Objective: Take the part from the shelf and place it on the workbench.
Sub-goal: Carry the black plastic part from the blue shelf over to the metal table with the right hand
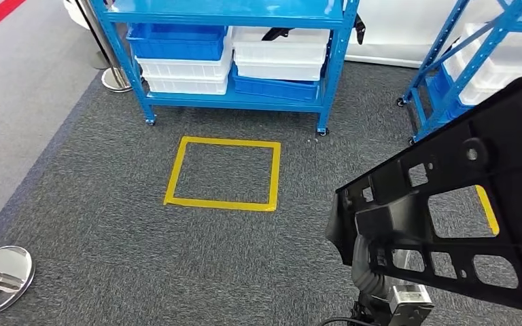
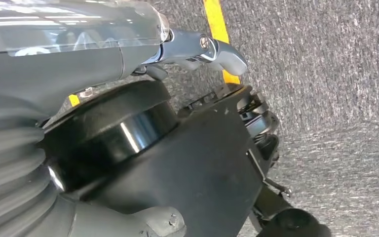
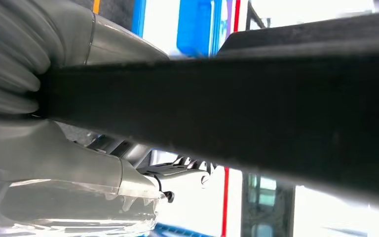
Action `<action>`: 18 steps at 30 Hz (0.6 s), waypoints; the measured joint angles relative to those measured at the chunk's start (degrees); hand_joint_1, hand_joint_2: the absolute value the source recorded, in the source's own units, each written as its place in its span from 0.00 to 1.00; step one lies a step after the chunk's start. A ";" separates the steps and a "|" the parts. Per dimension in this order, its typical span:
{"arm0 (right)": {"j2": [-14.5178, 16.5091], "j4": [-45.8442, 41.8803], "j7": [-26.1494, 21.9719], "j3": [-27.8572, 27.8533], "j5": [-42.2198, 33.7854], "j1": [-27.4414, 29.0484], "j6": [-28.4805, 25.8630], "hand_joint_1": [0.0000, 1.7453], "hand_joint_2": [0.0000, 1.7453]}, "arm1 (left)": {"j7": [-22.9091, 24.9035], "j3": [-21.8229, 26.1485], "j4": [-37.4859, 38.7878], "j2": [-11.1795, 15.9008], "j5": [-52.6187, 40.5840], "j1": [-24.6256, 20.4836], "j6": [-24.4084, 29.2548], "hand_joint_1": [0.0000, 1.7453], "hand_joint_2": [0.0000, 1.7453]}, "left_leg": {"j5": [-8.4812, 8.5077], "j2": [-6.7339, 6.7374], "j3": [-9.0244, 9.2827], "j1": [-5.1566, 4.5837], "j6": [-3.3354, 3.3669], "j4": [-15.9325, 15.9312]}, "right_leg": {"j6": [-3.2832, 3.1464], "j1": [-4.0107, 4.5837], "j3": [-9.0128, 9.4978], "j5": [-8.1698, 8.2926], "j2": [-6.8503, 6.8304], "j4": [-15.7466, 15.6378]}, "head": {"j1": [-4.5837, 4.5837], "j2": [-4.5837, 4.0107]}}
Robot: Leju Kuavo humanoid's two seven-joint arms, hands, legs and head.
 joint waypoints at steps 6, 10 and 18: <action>0.07 -0.62 0.23 -0.09 -0.79 0.04 1.40 1.00 1.00 | -0.29 -0.01 0.00 0.75 -0.35 0.10 0.18 0.00 1.00 | -8.25 -5.80 -6.08 0.44 -0.60 14.79 | -1.97 0.13 -0.53 0.80 3.96 -0.35 | -0.64 0.00; 0.07 -0.67 0.25 -0.11 -0.91 0.16 1.46 1.00 1.00 | -0.30 -0.01 0.00 0.96 -0.37 0.16 0.23 0.00 1.00 | -3.00 -7.31 -3.43 0.35 0.36 9.16 | -2.04 0.55 -0.59 0.88 7.28 0.07 | -0.75 -0.01; 0.09 -0.95 0.57 -0.30 -0.90 0.39 1.73 1.00 1.00 | 0.05 -0.06 0.00 1.21 -0.92 0.03 0.56 0.00 1.00 | 0.54 -7.76 0.21 0.59 2.13 -0.45 | 0.31 0.49 -3.16 -0.10 7.16 2.94 | -0.68 -0.01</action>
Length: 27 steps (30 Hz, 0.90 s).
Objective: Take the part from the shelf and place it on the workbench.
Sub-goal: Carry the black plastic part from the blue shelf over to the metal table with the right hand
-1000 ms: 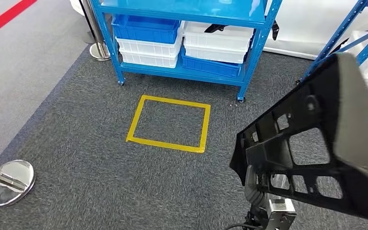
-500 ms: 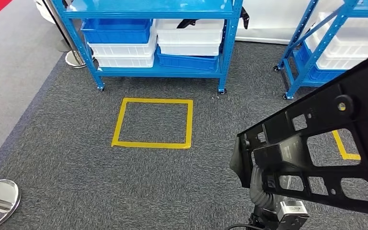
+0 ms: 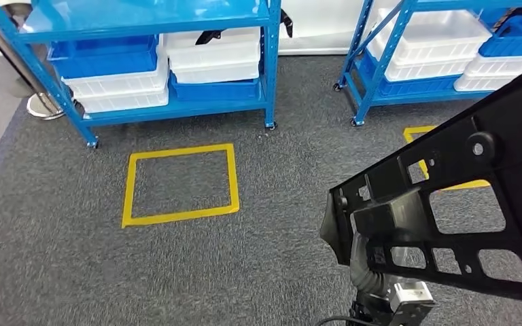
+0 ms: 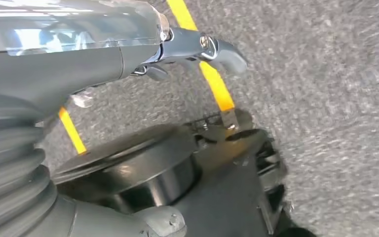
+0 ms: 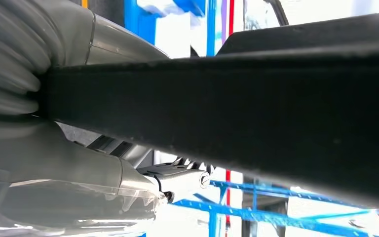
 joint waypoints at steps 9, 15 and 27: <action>-0.01 -0.20 0.36 -0.29 0.05 0.01 0.65 1.00 1.00 | 0.09 -0.02 0.00 -0.04 -0.17 0.12 -0.13 0.00 1.00 | -0.43 6.96 0.03 -0.13 -0.91 0.27 | 1.47 -1.07 2.42 0.54 -7.85 -1.21 | 0.22 0.00; 0.02 -0.71 0.52 -0.26 0.74 0.11 0.57 1.00 1.00 | -0.20 -0.04 0.00 -0.01 -0.48 -0.16 -0.63 0.00 1.00 | -2.87 5.88 -0.05 -0.03 -2.84 2.53 | -1.12 -0.76 2.91 1.34 -5.70 -3.83 | -0.50 0.00; 0.03 -0.68 1.11 -0.09 1.34 -0.05 -0.09 1.00 1.00 | -1.51 -0.07 0.00 0.03 -0.72 -0.03 -1.34 0.00 1.00 | -1.33 -2.53 -0.15 -0.05 -1.49 1.43 | -0.51 -0.66 1.22 2.17 3.46 -2.59 | -0.99 0.01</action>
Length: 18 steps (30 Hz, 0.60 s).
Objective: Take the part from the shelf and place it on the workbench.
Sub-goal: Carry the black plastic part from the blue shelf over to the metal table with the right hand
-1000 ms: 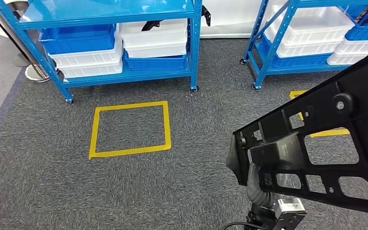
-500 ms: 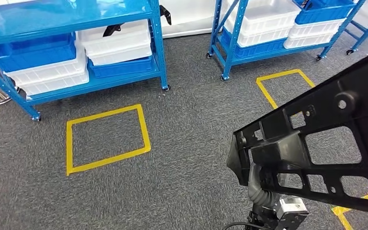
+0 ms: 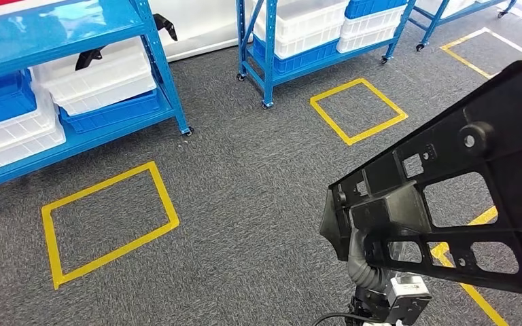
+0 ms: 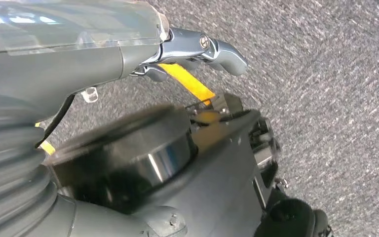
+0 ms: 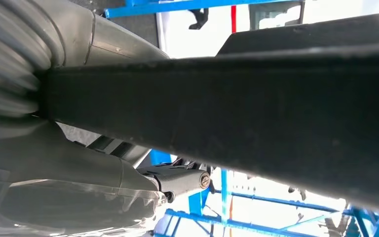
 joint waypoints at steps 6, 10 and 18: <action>-0.03 -0.02 0.28 -0.10 0.00 0.57 -0.28 1.00 1.00 | -0.93 0.00 0.00 -0.32 -0.20 -0.04 1.32 0.00 1.00 | 1.37 4.75 0.47 0.12 1.79 -1.64 | 1.40 -0.02 -5.54 -5.92 -5.92 10.71 | 0.63 0.00; -0.05 -0.02 0.36 -0.21 -0.10 0.95 -0.36 1.00 1.00 | -1.38 0.00 0.00 -0.38 -0.19 0.07 1.55 0.00 1.00 | 1.05 8.07 0.55 0.11 1.37 -1.56 | 2.06 -0.79 -4.50 -4.14 -7.64 10.17 | 0.65 0.00; -0.05 -1.39 0.14 -1.13 -0.44 2.53 -1.31 1.00 1.00 | -7.07 -0.39 -0.04 -1.77 0.23 -0.42 9.20 0.00 1.00 | -1.01 10.10 1.52 0.06 -1.25 -0.53 | -0.03 -0.13 1.25 -0.68 -8.99 -0.91 | 0.23 0.00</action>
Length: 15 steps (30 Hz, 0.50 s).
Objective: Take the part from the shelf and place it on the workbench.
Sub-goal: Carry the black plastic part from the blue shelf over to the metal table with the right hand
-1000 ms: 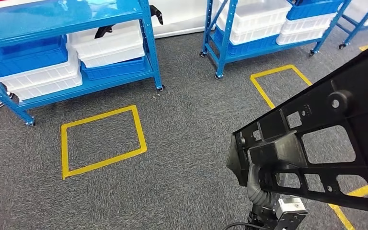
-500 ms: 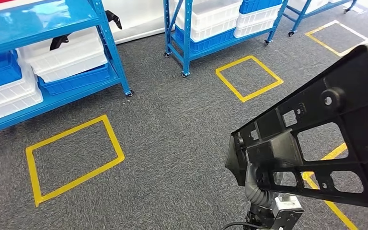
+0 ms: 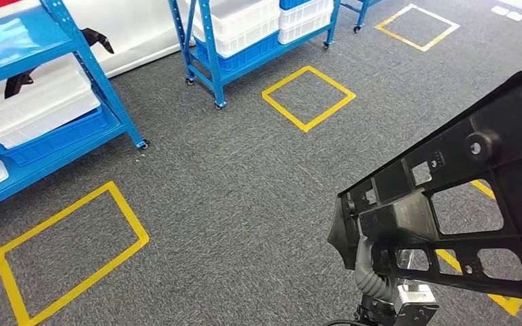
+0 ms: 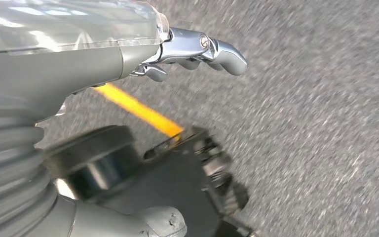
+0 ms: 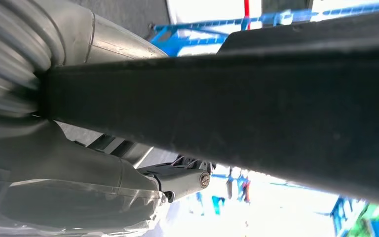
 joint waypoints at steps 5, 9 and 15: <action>0.02 -0.54 -0.09 -0.46 -0.50 0.55 0.50 1.00 1.00 | -1.20 0.11 -0.01 -1.02 0.59 0.08 -1.45 0.00 1.00 | -7.23 -5.71 -7.49 0.05 0.27 15.93 | -1.23 0.28 -0.16 0.32 3.84 -0.10 | -0.25 -0.01; 0.02 -0.54 -0.09 -0.65 -0.54 0.66 0.57 1.00 1.00 | -1.35 0.17 -0.01 -1.12 0.68 0.15 -1.89 0.00 1.00 | -0.13 -8.42 -4.35 0.05 1.29 6.52 | -1.09 0.54 -0.19 0.23 7.56 0.47 | -0.27 -0.01; 0.02 -0.54 -0.09 -0.97 -0.55 0.79 1.12 1.00 1.00 | -1.65 0.41 -0.01 -1.37 0.92 -0.14 -4.10 0.00 1.00 | 2.30 -9.34 -1.96 -0.28 2.54 0.09 | 1.05 0.02 -1.41 0.30 9.30 1.16 | -0.28 -0.01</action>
